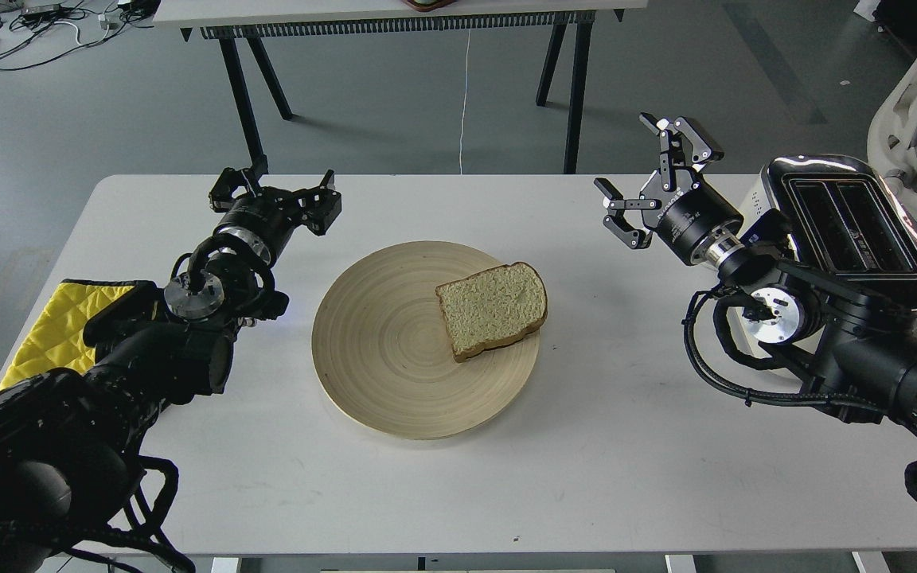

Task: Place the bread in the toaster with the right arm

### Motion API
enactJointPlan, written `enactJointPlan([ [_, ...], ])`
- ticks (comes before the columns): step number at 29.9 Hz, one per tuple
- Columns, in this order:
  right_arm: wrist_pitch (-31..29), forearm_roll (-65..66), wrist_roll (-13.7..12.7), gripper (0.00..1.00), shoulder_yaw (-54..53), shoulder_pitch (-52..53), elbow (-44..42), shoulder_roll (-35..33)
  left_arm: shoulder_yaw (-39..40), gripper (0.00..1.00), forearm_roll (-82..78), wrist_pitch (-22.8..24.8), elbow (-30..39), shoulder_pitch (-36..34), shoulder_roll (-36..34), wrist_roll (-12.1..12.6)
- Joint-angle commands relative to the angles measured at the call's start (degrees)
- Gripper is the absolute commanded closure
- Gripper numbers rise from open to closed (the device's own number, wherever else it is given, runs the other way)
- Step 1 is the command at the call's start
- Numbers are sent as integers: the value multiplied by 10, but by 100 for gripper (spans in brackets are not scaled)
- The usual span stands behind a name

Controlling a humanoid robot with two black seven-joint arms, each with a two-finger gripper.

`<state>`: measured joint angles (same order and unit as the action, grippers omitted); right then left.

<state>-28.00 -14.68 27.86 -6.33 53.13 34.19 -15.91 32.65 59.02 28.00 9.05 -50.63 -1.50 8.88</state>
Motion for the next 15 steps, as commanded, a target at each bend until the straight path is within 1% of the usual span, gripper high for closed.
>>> enactJointPlan([
  [1,0,0,0,1,0,1,0,0,0,0,0,0,0,0,0,2],
  [15,0,2,-1,1,1,19,-8,1,0,0,0,0,0,-1,0,0],
])
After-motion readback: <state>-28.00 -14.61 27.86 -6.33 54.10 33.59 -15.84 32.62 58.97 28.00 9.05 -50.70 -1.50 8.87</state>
